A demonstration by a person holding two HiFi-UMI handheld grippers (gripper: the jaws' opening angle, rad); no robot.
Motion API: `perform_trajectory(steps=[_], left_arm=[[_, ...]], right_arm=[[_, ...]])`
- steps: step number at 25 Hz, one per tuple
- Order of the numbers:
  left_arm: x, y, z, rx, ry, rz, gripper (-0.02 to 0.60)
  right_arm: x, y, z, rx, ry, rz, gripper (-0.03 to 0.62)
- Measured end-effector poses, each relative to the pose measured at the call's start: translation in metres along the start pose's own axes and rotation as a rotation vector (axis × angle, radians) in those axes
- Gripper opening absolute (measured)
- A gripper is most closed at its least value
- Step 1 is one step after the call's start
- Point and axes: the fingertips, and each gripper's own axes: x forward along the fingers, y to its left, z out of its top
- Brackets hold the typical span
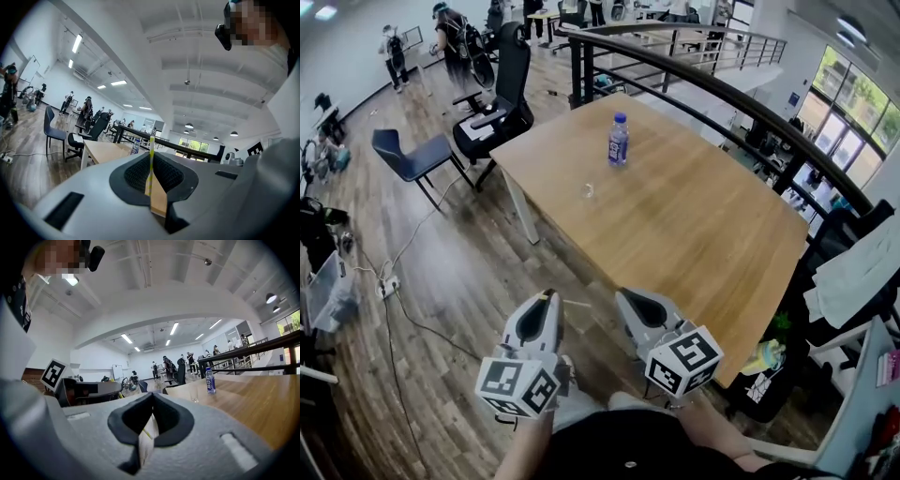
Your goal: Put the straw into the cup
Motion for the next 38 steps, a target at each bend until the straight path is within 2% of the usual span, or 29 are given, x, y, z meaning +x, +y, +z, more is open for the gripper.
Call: perform_trajectory(steps=[6, 10, 15, 24, 28, 34, 38], left_arm=[[0.040, 0.066, 0.038, 0.004, -0.010, -0.047, 0.035], [0.062, 0.104, 0.054, 0.012, 0.001, -0.088, 0.035], [0.084, 0.144, 0.067, 0.006, 0.021, -0.120, 0.035], [0.110, 0.179, 0.062, -0.037, 0.061, -0.143, 0.035], [0.123, 0.195, 0.058, -0.063, 0.080, -0.132, 0.035], [0.151, 0.221, 0.054, -0.092, 0.083, -0.104, 0.035], [0.185, 0.232, 0.059, -0.093, 0.086, -0.105, 0.035]], right_arm=[[0.080, -0.007, 0.018, -0.003, -0.025, -0.053, -0.002], [0.125, -0.012, 0.029, -0.005, -0.067, -0.109, -0.002], [0.170, -0.014, 0.032, 0.005, -0.069, -0.150, -0.002], [0.207, -0.021, 0.025, 0.015, -0.020, -0.176, -0.002], [0.225, -0.030, 0.028, 0.019, -0.036, -0.183, -0.002], [0.260, -0.048, 0.027, 0.022, -0.040, -0.159, -0.002], [0.284, -0.077, 0.027, 0.048, -0.029, -0.160, -0.002]])
